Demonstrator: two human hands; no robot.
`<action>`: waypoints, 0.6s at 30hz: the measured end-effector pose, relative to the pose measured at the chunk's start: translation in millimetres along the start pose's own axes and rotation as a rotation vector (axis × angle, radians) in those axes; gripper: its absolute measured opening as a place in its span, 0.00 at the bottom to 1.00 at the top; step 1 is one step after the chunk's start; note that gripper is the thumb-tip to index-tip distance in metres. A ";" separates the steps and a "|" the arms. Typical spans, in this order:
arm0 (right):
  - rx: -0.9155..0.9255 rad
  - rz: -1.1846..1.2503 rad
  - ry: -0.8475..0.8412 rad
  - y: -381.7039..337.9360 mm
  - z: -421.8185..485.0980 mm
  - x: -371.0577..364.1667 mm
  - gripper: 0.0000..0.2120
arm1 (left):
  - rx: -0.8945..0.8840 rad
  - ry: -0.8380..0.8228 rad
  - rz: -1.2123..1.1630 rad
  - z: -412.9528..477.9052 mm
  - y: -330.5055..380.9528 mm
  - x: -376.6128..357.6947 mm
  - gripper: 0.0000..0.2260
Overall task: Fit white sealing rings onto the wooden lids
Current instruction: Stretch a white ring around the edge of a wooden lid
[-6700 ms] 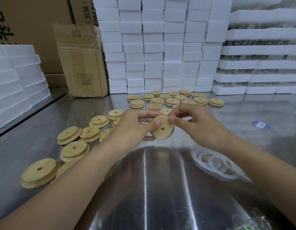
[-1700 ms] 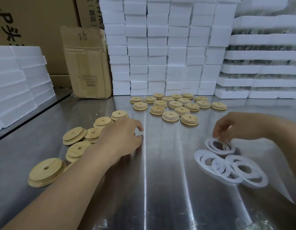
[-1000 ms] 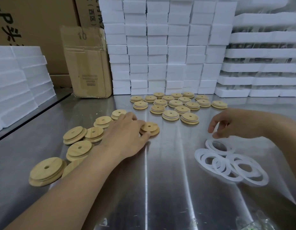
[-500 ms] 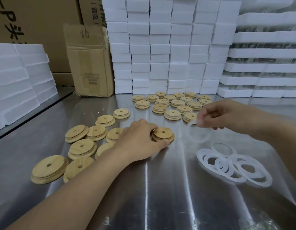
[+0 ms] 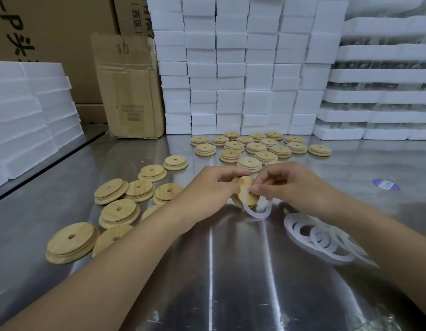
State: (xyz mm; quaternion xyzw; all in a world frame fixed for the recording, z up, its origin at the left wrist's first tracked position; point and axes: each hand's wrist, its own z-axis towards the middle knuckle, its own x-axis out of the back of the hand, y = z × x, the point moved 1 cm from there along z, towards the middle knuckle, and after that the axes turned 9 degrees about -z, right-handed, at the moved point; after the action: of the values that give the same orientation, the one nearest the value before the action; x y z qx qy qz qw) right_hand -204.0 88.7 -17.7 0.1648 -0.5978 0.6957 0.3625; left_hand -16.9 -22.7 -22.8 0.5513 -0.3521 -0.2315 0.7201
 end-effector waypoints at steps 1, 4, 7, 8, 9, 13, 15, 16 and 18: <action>0.008 0.008 0.014 -0.1 0.2 -1.0 0.03 | 0.015 -0.003 -0.027 -0.9 1.4 -0.1 0.14; 0.053 0.046 0.066 -1.4 0.8 -2.8 0.03 | -0.043 -0.010 -0.014 -2.5 0.4 -1.8 0.13; 0.092 0.081 0.106 -2.6 0.9 -5.8 0.06 | -0.103 -0.009 0.031 -3.1 -2.8 -4.9 0.18; 0.101 0.091 0.116 -3.3 0.5 -6.8 0.06 | -0.111 -0.002 0.037 -3.3 -3.0 -5.5 0.19; 0.112 0.097 0.126 -3.9 -0.1 -7.5 0.06 | -0.115 0.006 0.035 -3.2 -3.1 -5.5 0.19; 0.123 0.093 0.179 -5.1 0.0 -7.6 0.05 | -0.097 0.026 -0.002 -2.8 0.5 -3.3 0.15; 0.113 0.087 0.195 -4.6 0.1 -7.0 0.05 | -0.094 0.018 -0.022 -3.9 2.1 -3.9 0.13; 0.110 0.079 0.197 -4.3 0.0 -6.9 0.05 | -0.091 0.020 -0.037 -4.3 2.7 -4.0 0.12; 0.108 0.061 0.205 -3.9 -0.1 -6.6 0.05 | -0.090 0.026 -0.051 -4.0 2.8 -3.6 0.11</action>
State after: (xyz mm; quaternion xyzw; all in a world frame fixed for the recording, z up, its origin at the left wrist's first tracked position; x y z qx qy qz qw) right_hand -196.7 86.9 -19.4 0.0940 -0.5239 0.7508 0.3912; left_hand -16.4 -16.8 -21.6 0.5300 -0.3176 -0.2580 0.7427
